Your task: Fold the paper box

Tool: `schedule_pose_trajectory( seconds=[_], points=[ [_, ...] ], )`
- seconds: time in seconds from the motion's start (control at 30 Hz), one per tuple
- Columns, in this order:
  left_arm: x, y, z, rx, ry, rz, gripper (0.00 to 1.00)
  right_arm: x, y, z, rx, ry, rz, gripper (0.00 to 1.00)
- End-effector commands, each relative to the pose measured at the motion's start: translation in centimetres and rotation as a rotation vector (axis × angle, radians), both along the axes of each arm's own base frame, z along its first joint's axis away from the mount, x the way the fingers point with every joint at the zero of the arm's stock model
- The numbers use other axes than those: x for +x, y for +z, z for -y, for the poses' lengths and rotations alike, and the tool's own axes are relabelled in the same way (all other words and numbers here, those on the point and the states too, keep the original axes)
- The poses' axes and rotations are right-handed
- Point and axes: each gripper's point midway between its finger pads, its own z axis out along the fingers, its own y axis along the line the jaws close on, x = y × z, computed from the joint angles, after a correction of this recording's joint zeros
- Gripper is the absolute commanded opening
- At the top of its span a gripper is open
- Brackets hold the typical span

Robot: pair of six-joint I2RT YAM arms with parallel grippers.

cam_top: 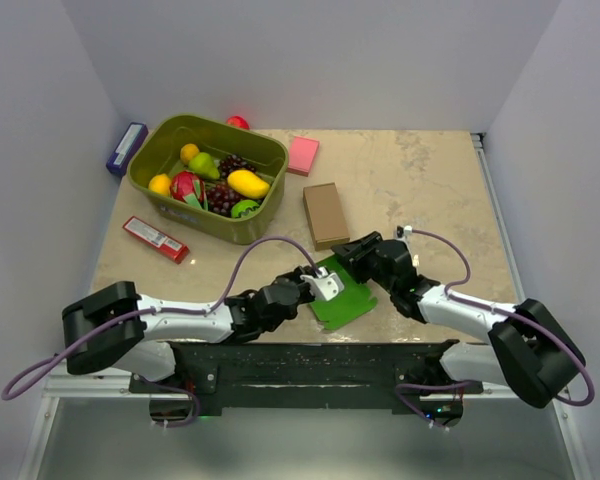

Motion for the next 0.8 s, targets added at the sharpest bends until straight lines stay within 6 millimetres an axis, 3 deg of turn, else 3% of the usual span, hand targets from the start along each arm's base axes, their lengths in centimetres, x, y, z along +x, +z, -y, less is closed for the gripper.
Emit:
schedule_pose_trajectory(
  seconds=[0.0,0.17,0.27,0.3,0.37,0.4,0.5,0.63,0.77],
  points=[
    [0.0,0.9,0.6,-0.029,-0.006,0.038,0.04,0.1,0.1,0.0,0.020,0.003,0.020,0.46],
    [-0.2,0.6,0.6,-0.035,-0.007,0.019,0.13,-0.1,-0.1,0.0,0.026,0.002,0.013,0.32],
    [-0.5,0.3,0.6,-0.052,-0.009,-0.008,0.29,-0.1,-0.2,0.1,0.031,-0.006,0.009,0.25],
    [-0.8,0.3,0.7,-0.060,-0.023,-0.018,0.40,-0.1,-0.2,0.2,0.032,-0.009,0.009,0.23],
    [-1.1,0.1,0.7,-0.083,-0.026,-0.041,0.53,0.0,-0.4,0.2,0.029,-0.013,0.005,0.16],
    [-1.4,0.2,0.8,-0.099,-0.043,-0.054,0.65,-0.1,-0.5,0.2,0.027,-0.012,0.003,0.14],
    [-2.2,0.5,0.8,-0.162,-0.053,-0.101,0.77,-0.1,-0.6,0.1,0.032,-0.011,0.000,0.03],
    [-3.5,0.3,0.8,-0.280,-0.069,-0.223,0.84,-0.2,-0.8,0.2,0.047,-0.017,-0.005,0.00],
    [-4.1,-1.6,0.2,-0.370,-0.054,-0.374,0.86,-0.2,-0.6,0.4,0.046,-0.023,0.003,0.00]
  ],
)
